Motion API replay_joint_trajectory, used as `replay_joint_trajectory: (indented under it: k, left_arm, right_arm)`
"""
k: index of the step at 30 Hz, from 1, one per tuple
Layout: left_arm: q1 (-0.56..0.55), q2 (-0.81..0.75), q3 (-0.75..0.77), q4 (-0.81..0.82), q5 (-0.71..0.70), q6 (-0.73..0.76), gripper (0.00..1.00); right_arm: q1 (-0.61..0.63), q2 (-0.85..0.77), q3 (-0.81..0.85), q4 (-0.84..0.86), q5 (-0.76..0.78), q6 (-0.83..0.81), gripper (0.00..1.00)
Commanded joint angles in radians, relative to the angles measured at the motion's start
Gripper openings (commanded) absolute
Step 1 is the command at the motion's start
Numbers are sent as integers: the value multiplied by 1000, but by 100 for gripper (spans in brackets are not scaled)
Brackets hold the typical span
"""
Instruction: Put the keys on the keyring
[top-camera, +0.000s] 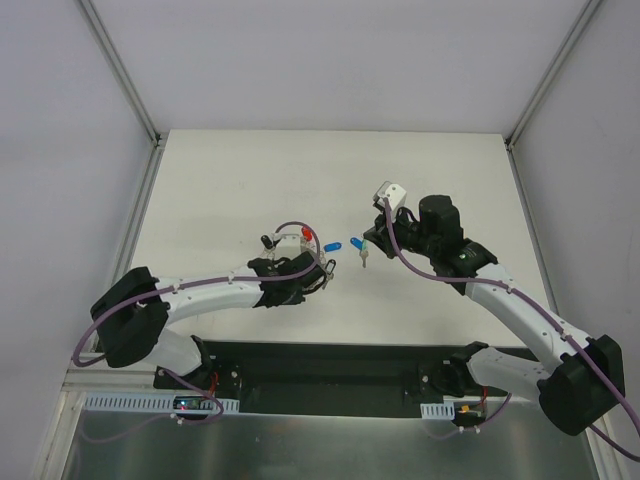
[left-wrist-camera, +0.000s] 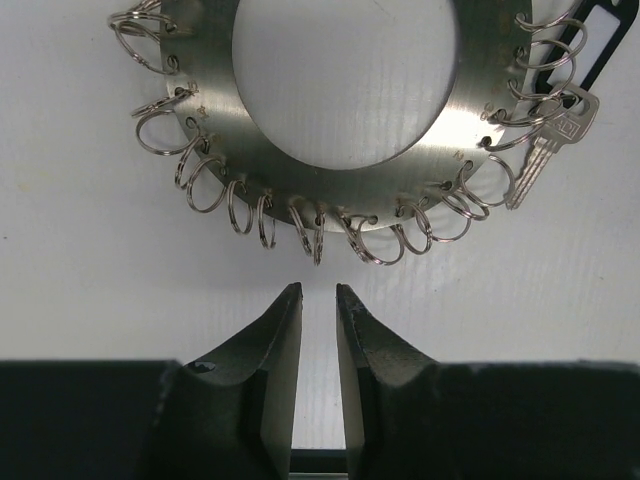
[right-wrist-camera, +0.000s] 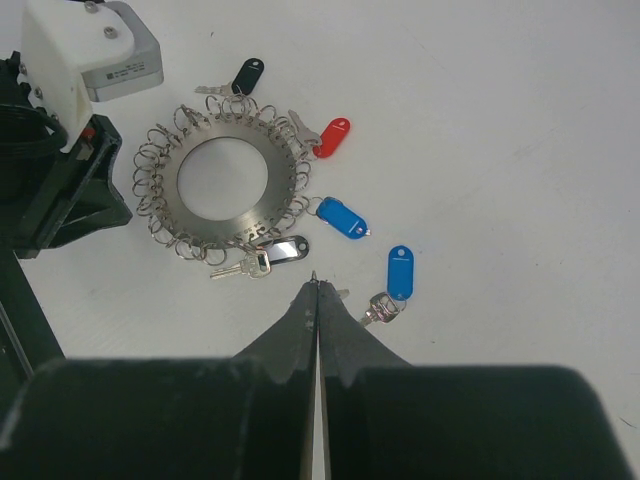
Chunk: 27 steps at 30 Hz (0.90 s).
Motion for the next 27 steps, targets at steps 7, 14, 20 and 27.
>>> replay_joint_trajectory:
  k: [7,14,20,27]
  left_arm:
    - [-2,98,65,3,0,-26,21]
    - [-1,126,73,3,-13,-21,23]
    - [-1,147,88,5,-15,-17,21]
    - [-1,150,93,3,-22,-10,19]
  right_arm:
    - [2,-12,1,10,1,10,1]
    - [2,-11,-2,12,0,7,1]
    - [2,-4,0,13,-3,7,1]
    - [2,0,0,16,-10,7,1]
